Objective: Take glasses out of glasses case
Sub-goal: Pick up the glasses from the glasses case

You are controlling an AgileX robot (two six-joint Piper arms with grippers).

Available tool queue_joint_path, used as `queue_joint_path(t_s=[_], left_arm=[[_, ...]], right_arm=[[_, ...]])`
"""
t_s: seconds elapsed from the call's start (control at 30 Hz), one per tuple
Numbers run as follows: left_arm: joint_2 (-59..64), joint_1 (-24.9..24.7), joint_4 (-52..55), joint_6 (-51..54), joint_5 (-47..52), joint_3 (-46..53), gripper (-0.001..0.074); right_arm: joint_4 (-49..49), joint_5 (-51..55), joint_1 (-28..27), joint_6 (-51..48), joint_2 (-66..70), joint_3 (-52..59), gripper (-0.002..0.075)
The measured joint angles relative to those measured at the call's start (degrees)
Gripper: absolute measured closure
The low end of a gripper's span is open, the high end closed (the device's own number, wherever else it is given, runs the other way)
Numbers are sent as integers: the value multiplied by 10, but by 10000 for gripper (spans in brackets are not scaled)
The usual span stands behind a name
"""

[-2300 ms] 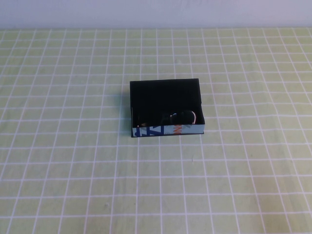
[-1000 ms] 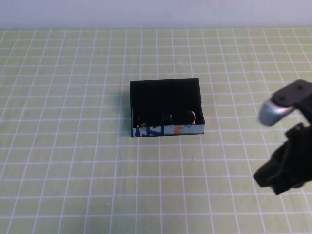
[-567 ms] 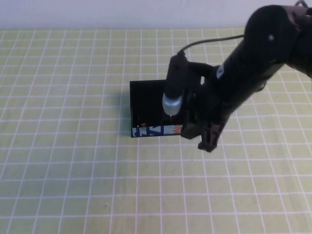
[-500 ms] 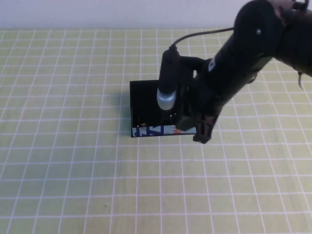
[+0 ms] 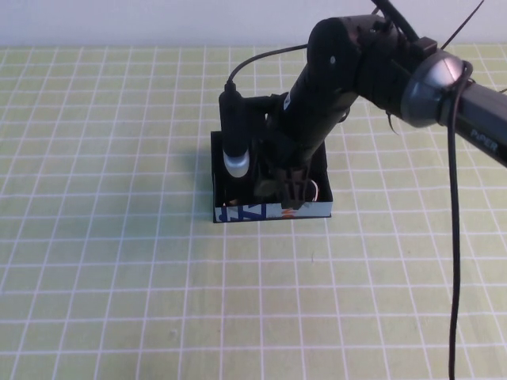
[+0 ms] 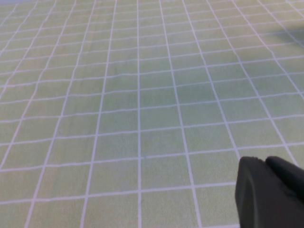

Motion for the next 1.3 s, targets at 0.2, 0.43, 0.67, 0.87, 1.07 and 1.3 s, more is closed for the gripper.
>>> queue_joint_path(t_s=[0.2,0.43,0.67,0.87,1.07,1.3], left_arm=[[0,0,0,0,0,0,739],[0,0,0,0,0,0,739],[0,0,0,0,0,0,739],[0,0,0,0,0,0,739],[0,0,0,0,0,0,739],[0,0,0,0,0,0,739]], right_arm=[[-2,-13,-5,-8,27,-13,573],[-6,-32,-18,-12,43,-16,542],[-7,-55,-22,-14,50,-17,538],[-7,-63,-24,-15,62,-17,509],[-7,-72,-29,-15,64,-17,491],[-8,-72,-31,-15,75,-18,489]])
